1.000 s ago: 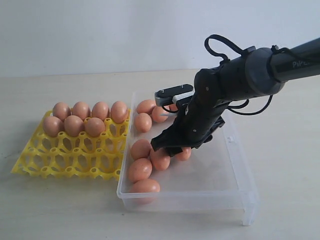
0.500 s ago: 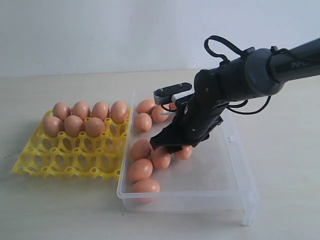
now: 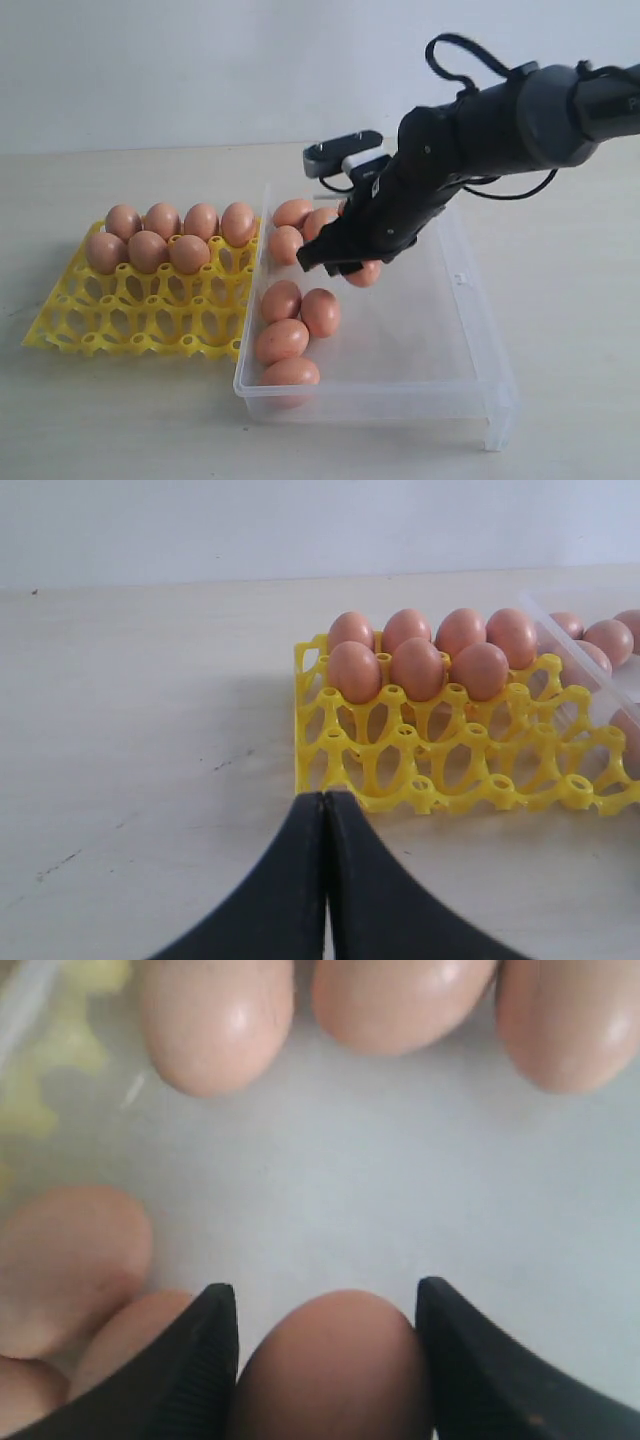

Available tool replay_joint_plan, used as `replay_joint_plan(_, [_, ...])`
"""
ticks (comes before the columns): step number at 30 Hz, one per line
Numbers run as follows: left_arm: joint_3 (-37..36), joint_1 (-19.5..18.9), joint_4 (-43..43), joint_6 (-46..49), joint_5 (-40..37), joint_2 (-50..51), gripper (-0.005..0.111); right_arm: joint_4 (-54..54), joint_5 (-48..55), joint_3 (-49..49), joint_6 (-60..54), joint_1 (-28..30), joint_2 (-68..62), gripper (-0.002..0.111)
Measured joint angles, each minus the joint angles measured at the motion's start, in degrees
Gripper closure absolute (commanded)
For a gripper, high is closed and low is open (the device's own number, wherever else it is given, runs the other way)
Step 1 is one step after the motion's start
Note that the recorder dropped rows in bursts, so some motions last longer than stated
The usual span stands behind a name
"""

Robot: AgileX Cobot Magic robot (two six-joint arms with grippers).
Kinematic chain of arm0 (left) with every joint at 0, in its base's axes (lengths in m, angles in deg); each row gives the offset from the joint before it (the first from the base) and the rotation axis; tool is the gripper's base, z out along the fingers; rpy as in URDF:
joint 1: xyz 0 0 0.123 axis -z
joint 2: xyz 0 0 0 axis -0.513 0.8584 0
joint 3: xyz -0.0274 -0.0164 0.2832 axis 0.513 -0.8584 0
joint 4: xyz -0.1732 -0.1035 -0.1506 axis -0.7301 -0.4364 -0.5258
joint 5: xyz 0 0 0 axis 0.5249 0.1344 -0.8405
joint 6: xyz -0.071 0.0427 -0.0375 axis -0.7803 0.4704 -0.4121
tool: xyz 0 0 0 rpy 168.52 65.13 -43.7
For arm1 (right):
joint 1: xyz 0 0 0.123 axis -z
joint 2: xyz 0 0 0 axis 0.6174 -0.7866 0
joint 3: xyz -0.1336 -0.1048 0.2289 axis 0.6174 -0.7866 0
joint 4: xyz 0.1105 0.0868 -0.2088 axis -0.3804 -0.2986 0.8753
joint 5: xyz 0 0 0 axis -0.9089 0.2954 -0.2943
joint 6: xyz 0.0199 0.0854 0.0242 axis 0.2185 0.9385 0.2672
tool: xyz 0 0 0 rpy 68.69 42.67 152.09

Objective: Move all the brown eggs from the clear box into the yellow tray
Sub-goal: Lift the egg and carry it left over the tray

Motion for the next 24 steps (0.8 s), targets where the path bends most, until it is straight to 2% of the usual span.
replay_joint_plan(4, [0.0, 0.0, 0.0, 0.0, 0.0, 0.0, 0.107, 0.0, -5.1, -2.0, 0.0, -1.6, 6.6, 0.108])
replay_joint_plan(10, [0.0, 0.0, 0.0, 0.0, 0.0, 0.0, 0.107, 0.0, -23.8, -11.0, 5.2, -6.9, 15.5, 0.108])
replay_joint_plan(14, [0.0, 0.0, 0.0, 0.0, 0.0, 0.0, 0.107, 0.0, -33.8, -14.3, 8.2, -11.9, 16.1, 0.108])
replay_joint_plan(19, [0.0, 0.0, 0.0, 0.0, 0.0, 0.0, 0.107, 0.1, -36.3, -12.1, 9.5, -13.8, 10.8, 0.108])
replay_joint_plan(24, [0.0, 0.0, 0.0, 0.0, 0.0, 0.0, 0.107, 0.1, -30.5, -4.5, 9.7, -13.8, 4.1, 0.108])
